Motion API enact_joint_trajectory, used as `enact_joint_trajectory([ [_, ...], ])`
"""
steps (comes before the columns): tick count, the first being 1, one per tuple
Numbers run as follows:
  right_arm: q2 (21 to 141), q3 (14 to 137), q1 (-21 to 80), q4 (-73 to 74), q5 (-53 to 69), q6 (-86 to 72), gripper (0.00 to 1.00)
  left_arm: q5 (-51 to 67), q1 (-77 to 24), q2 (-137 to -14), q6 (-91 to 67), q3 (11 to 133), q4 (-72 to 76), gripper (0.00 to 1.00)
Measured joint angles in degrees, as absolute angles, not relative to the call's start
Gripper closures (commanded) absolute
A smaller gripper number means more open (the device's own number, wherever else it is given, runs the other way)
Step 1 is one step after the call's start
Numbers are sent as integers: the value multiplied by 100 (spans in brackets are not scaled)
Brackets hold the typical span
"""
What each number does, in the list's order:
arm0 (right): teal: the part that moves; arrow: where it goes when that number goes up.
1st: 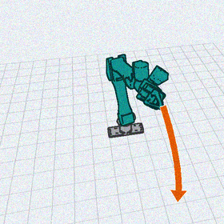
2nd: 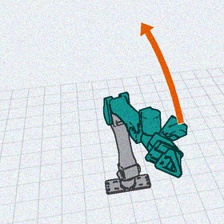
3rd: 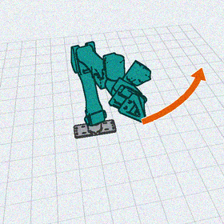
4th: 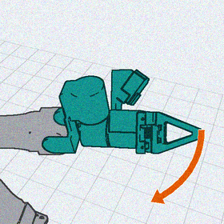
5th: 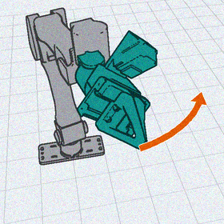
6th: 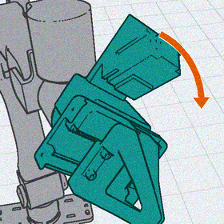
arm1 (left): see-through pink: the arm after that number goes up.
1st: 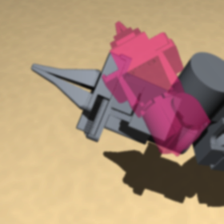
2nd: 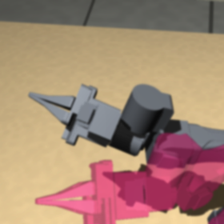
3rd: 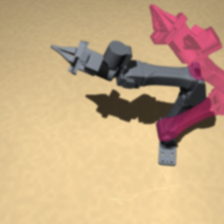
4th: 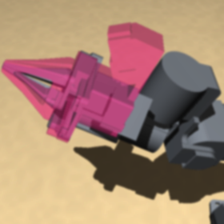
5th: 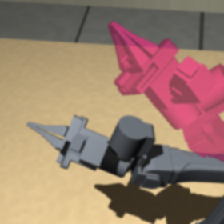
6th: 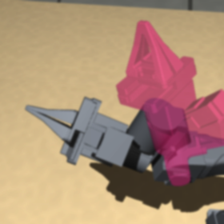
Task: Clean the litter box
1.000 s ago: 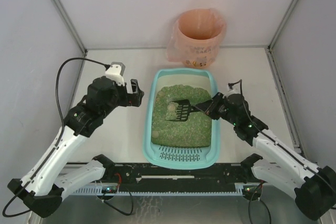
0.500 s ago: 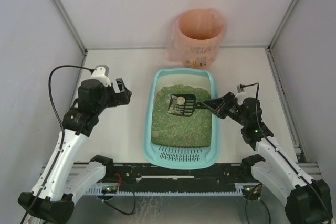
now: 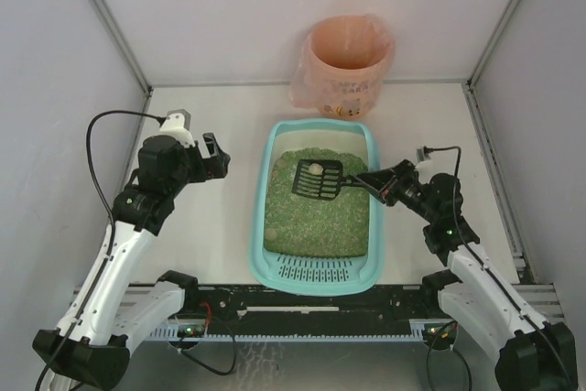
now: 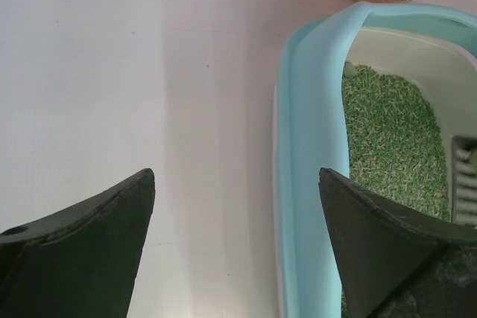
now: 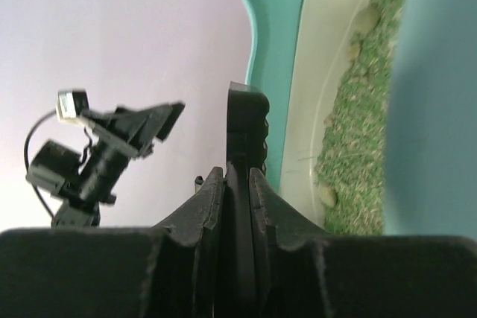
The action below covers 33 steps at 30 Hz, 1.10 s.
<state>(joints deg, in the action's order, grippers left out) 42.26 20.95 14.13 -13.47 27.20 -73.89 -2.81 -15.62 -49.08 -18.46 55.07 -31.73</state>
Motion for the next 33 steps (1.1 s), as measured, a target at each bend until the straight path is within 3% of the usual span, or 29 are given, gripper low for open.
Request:
enact_joint_trajectory([
  [8,4287,2224,908,-1109,2967,-7282,100,-364,-1562,-4969,-1846,5411,-3155,7],
  [24,4215,2499,1011,-593,3079,-7070,100,-589,-1557,-4746,-1831,5275,-3229,7],
  [33,4622,3358,937,-261,3083,-6906,100,-587,-1557,-4805,-1774,5229,-3400,7],
])
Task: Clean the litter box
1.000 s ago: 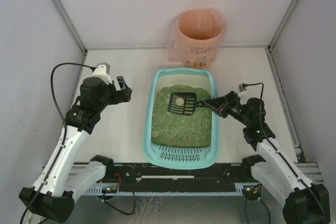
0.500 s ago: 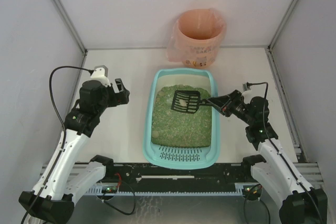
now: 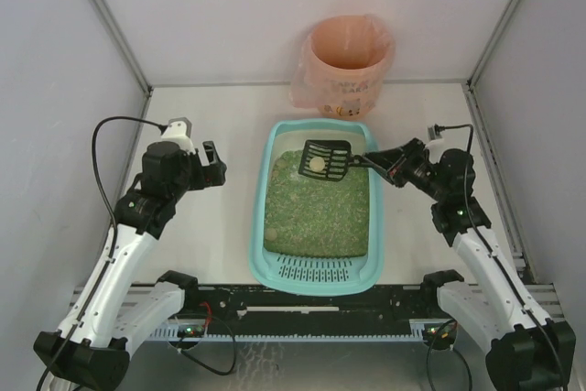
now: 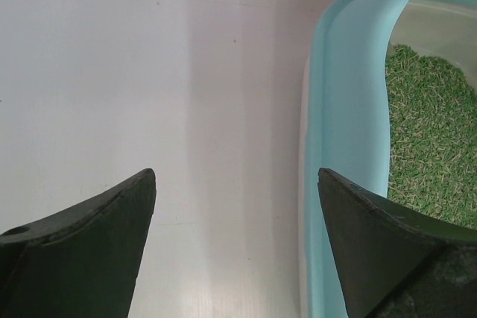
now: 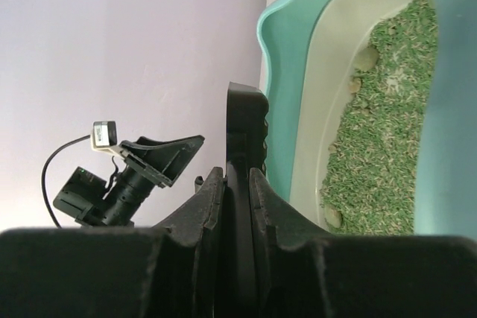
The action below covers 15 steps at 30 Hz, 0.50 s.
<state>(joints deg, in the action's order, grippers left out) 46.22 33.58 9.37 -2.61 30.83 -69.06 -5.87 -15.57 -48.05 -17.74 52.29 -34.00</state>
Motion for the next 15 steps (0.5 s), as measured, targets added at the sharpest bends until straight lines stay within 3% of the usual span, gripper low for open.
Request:
enact_joint_trajectory([
  [6,4862,3712,812,-198,2864,-6989,100,-582,-1555,-4799,-1734,5229,-3400,7],
  [15,5841,5284,709,16,1164,-7113,100,-574,-1546,-4799,-1686,5229,-3404,7],
])
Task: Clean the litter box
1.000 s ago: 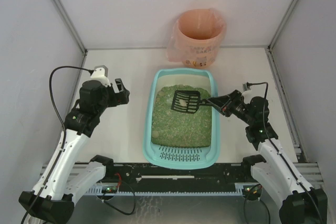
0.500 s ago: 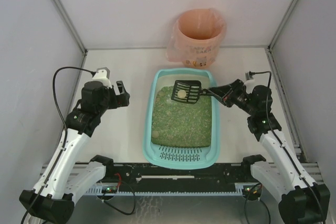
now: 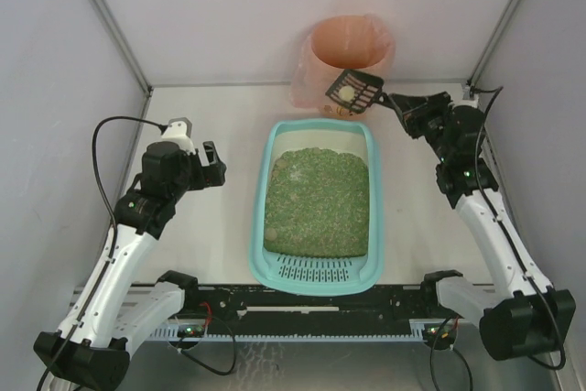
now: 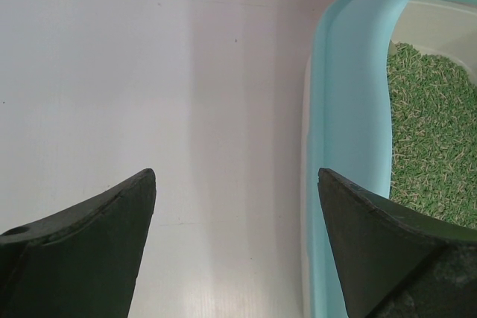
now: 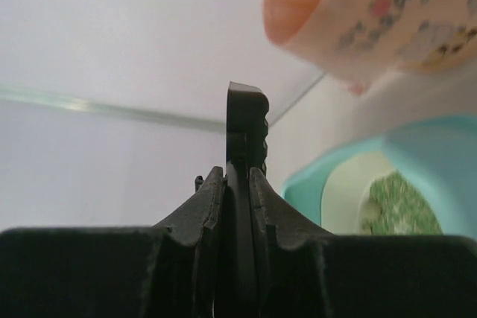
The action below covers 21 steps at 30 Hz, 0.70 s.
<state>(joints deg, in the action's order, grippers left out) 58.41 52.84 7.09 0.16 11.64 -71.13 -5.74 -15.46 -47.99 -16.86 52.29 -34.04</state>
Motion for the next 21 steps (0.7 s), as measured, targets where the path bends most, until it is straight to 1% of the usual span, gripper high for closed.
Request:
enact_joint_trajectory([
  [6,7022,6366,694,-32,-128,-6890,100,-517,-1544,-4768,-1695,5227,-3426,9],
  [10,8101,7428,652,-189,-635,-6180,100,-454,-1544,-4438,-1743,4950,-3391,8],
  [13,8833,8285,637,-209,-703,-5463,100,-443,-1544,-4139,-1761,4672,-3505,8],
  [17,9931,9756,635,-126,-454,-4351,100,-434,-1544,-4077,-1763,4641,-3553,9],
  [21,10687,10696,711,32,-207,-3026,100,-434,-1544,-4073,-1761,4641,-3557,9],
])
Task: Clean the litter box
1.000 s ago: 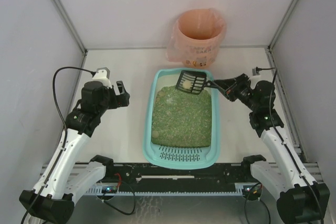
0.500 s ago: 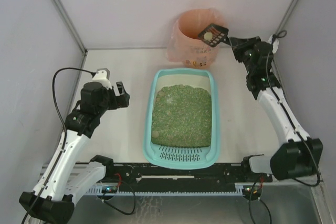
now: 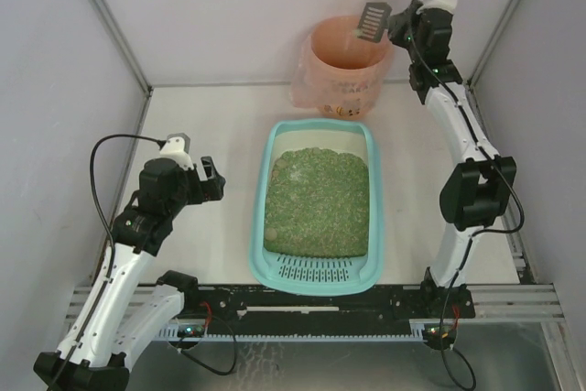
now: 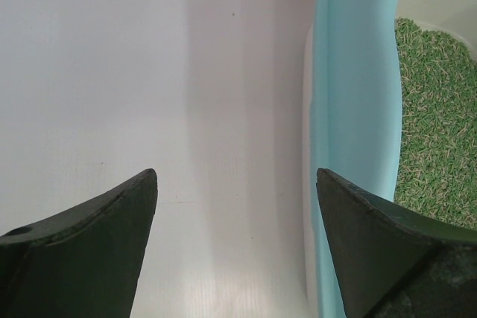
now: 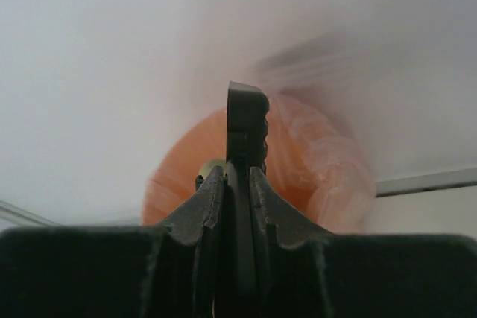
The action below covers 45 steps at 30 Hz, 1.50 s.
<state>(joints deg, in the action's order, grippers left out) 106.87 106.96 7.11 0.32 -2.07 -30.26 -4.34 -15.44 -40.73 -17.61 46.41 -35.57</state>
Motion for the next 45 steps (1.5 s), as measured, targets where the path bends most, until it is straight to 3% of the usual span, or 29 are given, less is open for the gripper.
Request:
enact_joint_trajectory([
  [10,11061,10923,1409,-97,-397,593,100,-414,-1544,-4088,-1745,4641,-3557,10],
  [17,10597,10337,1850,-635,-491,1525,100,-276,-1540,-4143,-1741,4641,-3527,11],
  [23,9539,9636,2040,-703,-388,587,100,-99,-1535,-4215,-1741,4641,-3465,12],
  [32,7557,8044,2147,-440,84,-2018,100,5,-1535,-4270,-1968,4641,-3240,14],
  [45,7347,7185,2626,2169,961,-3916,100,-333,-2355,-4919,-2397,4641,-2388,18],
])
